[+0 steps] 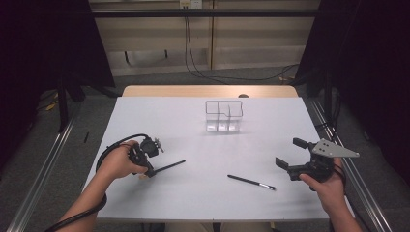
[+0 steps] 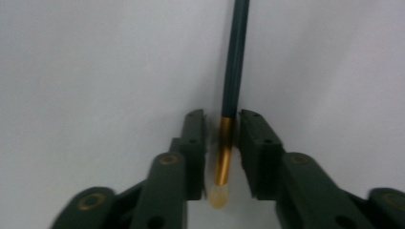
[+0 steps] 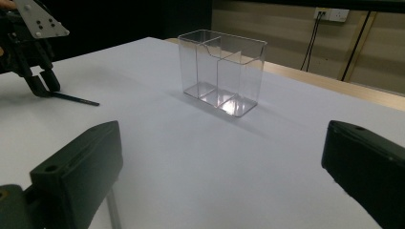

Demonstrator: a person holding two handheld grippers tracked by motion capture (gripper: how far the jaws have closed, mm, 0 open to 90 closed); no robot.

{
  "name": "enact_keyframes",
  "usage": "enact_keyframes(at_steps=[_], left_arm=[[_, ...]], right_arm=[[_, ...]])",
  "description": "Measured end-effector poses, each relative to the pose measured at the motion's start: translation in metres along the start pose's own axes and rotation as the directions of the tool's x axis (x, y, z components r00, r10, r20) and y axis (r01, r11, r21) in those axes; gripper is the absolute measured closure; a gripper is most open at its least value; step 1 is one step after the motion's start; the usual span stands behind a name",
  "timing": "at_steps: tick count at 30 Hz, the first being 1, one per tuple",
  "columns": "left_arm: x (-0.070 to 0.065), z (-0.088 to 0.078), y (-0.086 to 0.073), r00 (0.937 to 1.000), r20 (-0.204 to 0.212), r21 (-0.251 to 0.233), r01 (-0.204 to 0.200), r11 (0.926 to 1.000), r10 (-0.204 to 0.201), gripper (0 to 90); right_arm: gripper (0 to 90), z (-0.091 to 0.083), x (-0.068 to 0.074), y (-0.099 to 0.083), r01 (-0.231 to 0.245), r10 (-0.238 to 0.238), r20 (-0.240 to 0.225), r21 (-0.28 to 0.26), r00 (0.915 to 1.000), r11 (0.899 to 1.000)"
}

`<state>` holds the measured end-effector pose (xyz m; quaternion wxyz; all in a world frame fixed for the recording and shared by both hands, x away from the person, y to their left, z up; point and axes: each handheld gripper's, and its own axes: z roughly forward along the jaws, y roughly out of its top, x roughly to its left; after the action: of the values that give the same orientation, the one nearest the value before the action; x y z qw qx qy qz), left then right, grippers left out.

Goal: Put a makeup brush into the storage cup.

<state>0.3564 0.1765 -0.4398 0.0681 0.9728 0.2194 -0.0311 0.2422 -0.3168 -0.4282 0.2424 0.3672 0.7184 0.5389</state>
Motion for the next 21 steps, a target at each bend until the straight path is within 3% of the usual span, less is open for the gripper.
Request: enact_keyframes(at_steps=[6, 10, 13, 15, 16, 21], left_arm=[[0.000, 0.003, 0.012, 0.9987, -0.013, 0.084, -0.047, 0.9954, 0.048, 79.3], [0.000, 0.004, 0.013, 0.9986, -0.012, 0.098, -0.050, 0.9939, 0.051, 80.4], [0.001, 0.004, 0.012, 0.9987, -0.018, 0.091, -0.045, 0.9949, 0.047, 84.4], [0.001, 0.004, 0.010, 0.9998, -0.013, 0.069, -0.015, 0.9975, 0.016, 84.6], [0.002, 0.003, 0.010, 0.9995, -0.010, 0.073, -0.028, 0.9969, 0.029, 84.7], [0.001, 0.002, 0.008, 0.9997, -0.018, 0.058, -0.018, 0.9982, 0.019, 84.9]], right_arm=[[0.0, 0.002, -0.001, -0.001, 0.005, -0.005, -0.001, 0.010, 1.0000, 1.000], [0.0, 0.002, 0.000, 0.000, 0.011, -0.011, -0.003, 0.014, 0.9999, 1.000], [0.0, 0.002, -0.001, -0.001, 0.010, -0.010, -0.004, 0.013, 0.9999, 1.000], [0.0, 0.002, -0.001, -0.001, 0.009, -0.009, -0.003, 0.013, 1.0000, 1.000], [0.0, 0.002, -0.001, -0.001, 0.009, -0.009, -0.004, 0.013, 1.0000, 1.000], [0.0, 0.003, -0.001, -0.001, 0.006, -0.006, -0.009, 0.015, 0.9999, 1.000]])
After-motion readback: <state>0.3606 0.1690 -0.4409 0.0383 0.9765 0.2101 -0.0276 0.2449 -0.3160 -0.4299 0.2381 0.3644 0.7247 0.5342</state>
